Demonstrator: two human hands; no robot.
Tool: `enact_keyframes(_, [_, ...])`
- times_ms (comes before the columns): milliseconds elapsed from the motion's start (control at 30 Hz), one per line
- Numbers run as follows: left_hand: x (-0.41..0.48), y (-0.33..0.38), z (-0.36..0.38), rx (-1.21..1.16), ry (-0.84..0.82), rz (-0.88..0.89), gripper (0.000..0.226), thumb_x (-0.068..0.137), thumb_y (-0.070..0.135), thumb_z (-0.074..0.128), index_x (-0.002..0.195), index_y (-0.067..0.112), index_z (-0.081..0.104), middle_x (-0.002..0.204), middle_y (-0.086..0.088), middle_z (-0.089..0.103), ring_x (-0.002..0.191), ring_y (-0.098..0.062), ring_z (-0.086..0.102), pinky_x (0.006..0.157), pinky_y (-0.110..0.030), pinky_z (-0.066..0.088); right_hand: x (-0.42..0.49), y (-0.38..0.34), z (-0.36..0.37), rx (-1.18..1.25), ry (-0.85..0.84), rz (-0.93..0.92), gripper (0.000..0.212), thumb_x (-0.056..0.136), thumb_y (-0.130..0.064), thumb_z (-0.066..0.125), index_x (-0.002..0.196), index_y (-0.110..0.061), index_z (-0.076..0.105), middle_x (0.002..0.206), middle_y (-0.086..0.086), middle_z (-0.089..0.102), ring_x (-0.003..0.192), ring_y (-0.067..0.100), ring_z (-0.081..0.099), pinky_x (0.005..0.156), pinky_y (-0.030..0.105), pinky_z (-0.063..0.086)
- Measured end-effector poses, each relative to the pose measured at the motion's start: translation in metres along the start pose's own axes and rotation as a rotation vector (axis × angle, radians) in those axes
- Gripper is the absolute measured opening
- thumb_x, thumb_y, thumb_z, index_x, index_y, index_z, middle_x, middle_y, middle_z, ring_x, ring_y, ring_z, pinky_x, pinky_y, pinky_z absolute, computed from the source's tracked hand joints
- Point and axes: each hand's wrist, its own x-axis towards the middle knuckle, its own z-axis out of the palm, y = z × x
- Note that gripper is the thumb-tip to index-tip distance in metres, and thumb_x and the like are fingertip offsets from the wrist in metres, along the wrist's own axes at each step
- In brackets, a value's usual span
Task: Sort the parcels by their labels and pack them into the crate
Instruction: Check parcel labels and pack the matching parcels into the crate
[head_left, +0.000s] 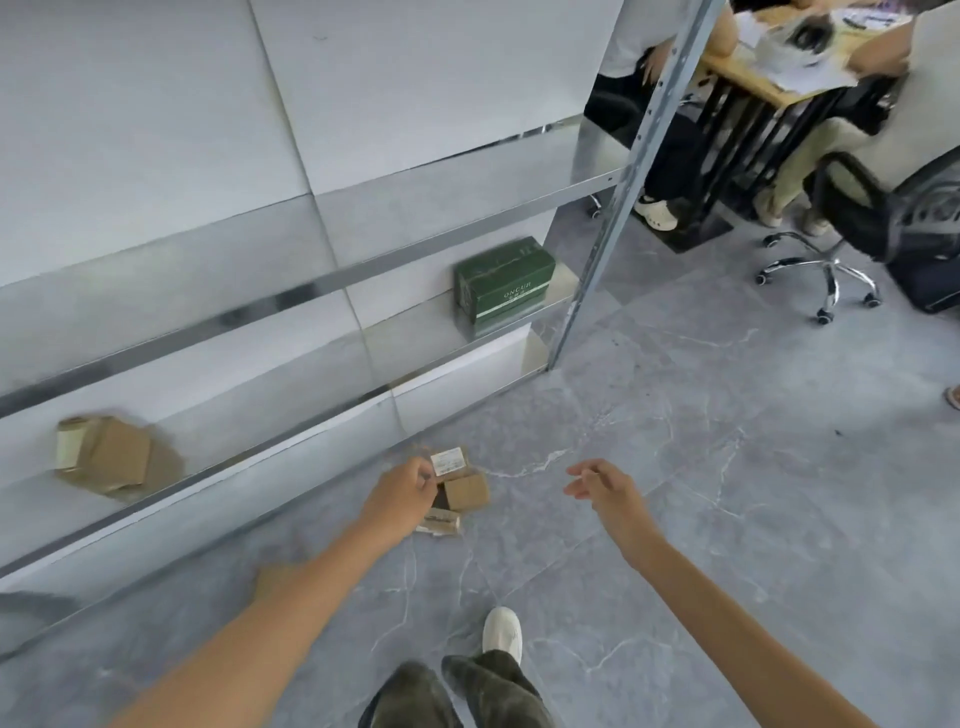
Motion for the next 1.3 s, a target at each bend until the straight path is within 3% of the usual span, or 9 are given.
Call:
enact_keyframes(100, [0.066,-0.038,0.035,0.04,-0.064,-0.099,0.028,0.094,0.014,0.045,0.118,0.007,0.058,0.121,-0.012,0.062,0.114,-0.025,0.055,0.092,-0.027,0.041,0.07,0.044,0.033,-0.072,-0.014,0.11,0.027,0.097,-0.004,0.038,0.106,0.001,0.064,0.086,0.014,0.065,0.088,0.027,0.06,0.088,0.039,0.048])
enact_keyframes(233, [0.181,-0.109,0.103,0.055,-0.14,-0.22,0.026,0.095,0.015,0.043,0.112,0.009,0.061,0.12,-0.012,0.062,0.112,-0.026,0.056,0.086,-0.026,0.04,0.174,0.13,0.098,-0.173,-0.049,0.213,0.026,0.096,-0.007,0.04,0.106,-0.008,0.064,0.093,0.01,0.064,0.089,0.029,0.061,0.074,0.032,0.046])
enact_keyframes(567, [0.471,-0.291,0.329,0.073,-0.242,-0.292,0.025,0.091,0.008,0.039,0.111,0.003,0.053,0.125,-0.017,0.054,0.114,-0.031,0.052,0.087,-0.03,0.04,0.448,0.383,0.272,-0.295,-0.275,0.256,0.049,0.1,-0.014,0.039,0.147,-0.008,0.03,0.152,0.008,0.033,0.138,0.025,0.035,0.108,0.031,0.031])
enact_keyframes(633, [0.499,-0.313,0.361,0.069,-0.323,-0.325,0.011,0.091,0.01,0.042,0.097,0.006,0.051,0.125,-0.017,0.052,0.115,-0.03,0.05,0.086,-0.028,0.038,0.477,0.416,0.294,-0.252,-0.359,0.296,0.051,0.1,-0.019,0.039,0.148,-0.006,0.024,0.151,0.005,0.027,0.141,0.023,0.026,0.113,0.035,0.025])
enact_keyframes(733, [0.523,-0.327,0.387,-0.029,-0.356,-0.376,0.025,0.089,0.012,0.05,0.112,0.004,0.056,0.122,-0.015,0.057,0.112,-0.028,0.053,0.095,-0.032,0.044,0.493,0.437,0.31,-0.159,-0.441,0.348,0.043,0.098,-0.013,0.04,0.14,-0.004,0.031,0.143,0.007,0.034,0.135,0.021,0.032,0.113,0.039,0.028])
enact_keyframes(833, [0.515,-0.313,0.376,-0.102,-0.345,-0.395,0.024,0.086,0.005,0.048,0.107,0.003,0.06,0.114,-0.017,0.062,0.106,-0.028,0.057,0.092,-0.035,0.046,0.479,0.423,0.296,-0.057,-0.395,0.392,0.056,0.096,-0.007,0.039,0.149,-0.008,0.021,0.152,0.009,0.028,0.138,0.026,0.032,0.112,0.041,0.031])
enact_keyframes(933, [0.48,-0.268,0.334,-0.212,-0.339,-0.38,0.028,0.088,-0.002,0.047,0.113,0.005,0.058,0.118,-0.019,0.06,0.111,-0.03,0.057,0.099,-0.039,0.044,0.448,0.378,0.258,0.058,-0.355,0.394,0.044,0.094,-0.001,0.037,0.137,-0.011,0.038,0.145,0.008,0.036,0.128,0.026,0.041,0.107,0.043,0.038])
enact_keyframes(1067, [0.409,-0.176,0.253,-0.355,-0.32,-0.3,0.034,0.094,-0.001,0.044,0.126,0.008,0.055,0.121,-0.013,0.062,0.106,-0.02,0.059,0.084,-0.025,0.048,0.382,0.267,0.188,0.187,-0.269,0.333,0.03,0.094,-0.001,0.043,0.12,-0.013,0.05,0.131,0.006,0.046,0.115,0.021,0.049,0.1,0.04,0.045])
enact_keyframes(1300, [0.275,0.013,0.066,-0.459,-0.133,-0.093,0.036,0.09,-0.011,0.042,0.122,-0.001,0.056,0.101,-0.018,0.063,0.09,-0.023,0.059,0.078,-0.028,0.049,0.249,0.037,0.057,0.312,-0.204,0.098,0.016,0.096,-0.006,0.049,0.112,-0.008,0.051,0.119,0.006,0.051,0.108,0.018,0.053,0.102,0.044,0.045])
